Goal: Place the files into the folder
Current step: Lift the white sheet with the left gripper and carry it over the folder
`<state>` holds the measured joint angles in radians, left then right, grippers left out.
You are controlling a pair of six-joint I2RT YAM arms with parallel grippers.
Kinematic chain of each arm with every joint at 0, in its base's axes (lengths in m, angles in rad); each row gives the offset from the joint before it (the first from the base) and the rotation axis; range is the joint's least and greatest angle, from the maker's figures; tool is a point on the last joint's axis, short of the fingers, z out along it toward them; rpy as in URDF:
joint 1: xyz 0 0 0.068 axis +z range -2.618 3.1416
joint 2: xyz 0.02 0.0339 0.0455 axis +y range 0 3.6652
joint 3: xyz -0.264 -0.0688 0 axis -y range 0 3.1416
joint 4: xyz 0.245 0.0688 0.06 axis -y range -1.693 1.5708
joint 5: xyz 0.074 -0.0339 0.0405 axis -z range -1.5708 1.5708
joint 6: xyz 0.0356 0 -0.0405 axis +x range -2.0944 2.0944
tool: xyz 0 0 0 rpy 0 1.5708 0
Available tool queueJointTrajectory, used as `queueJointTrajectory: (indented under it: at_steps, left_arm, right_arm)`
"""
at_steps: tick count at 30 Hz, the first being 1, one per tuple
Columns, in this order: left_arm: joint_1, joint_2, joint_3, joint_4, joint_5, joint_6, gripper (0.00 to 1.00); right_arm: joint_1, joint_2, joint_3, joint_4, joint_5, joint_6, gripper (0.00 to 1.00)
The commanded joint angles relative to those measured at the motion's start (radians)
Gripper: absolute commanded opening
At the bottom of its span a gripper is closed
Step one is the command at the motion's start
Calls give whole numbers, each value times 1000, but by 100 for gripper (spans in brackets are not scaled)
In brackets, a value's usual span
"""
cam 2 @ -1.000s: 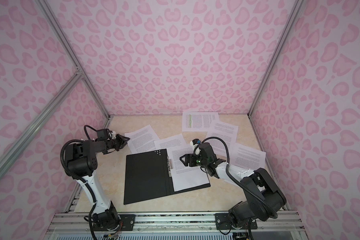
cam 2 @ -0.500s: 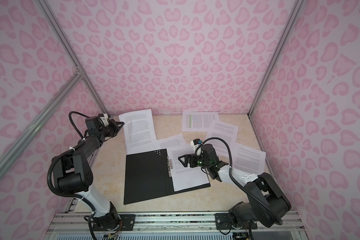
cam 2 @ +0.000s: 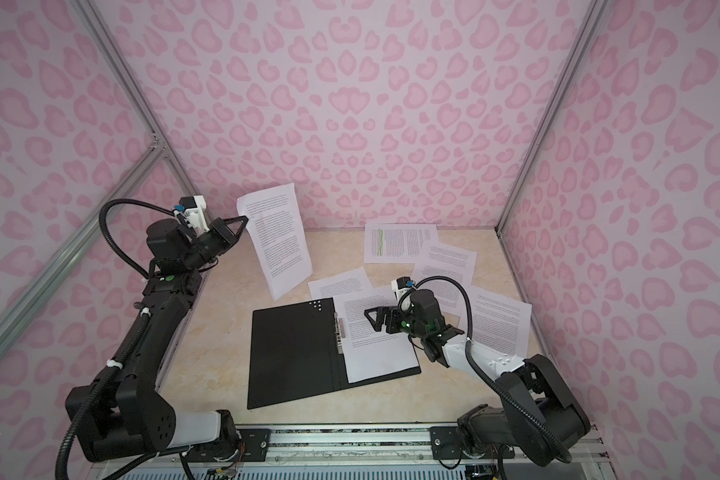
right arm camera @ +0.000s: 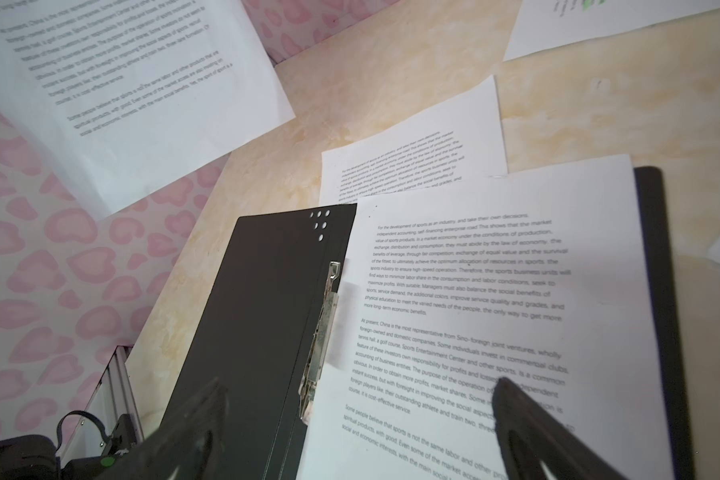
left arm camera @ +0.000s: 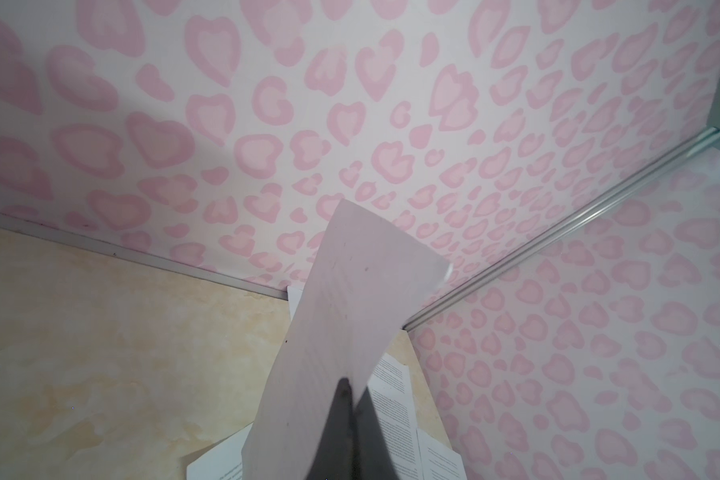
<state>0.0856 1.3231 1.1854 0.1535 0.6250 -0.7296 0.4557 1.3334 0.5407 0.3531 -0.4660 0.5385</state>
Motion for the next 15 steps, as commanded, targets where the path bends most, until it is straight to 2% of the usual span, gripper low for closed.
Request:
queueJointTrajectory:
  at_steps: [1, 11, 15]
  left_arm:
    - [-71, -70, 6, -58, -33, 44, 4]
    - [-355, -261, -53, -149, -130, 30, 4]
    - [-395, -306, -139, -152, -160, -13, 4]
  right_arm:
    - [-20, -13, -17, 8, 47, 21, 98]
    - [-69, -39, -46, 1, 91, 47, 98]
    - [-75, -39, -51, -5, 111, 55, 97]
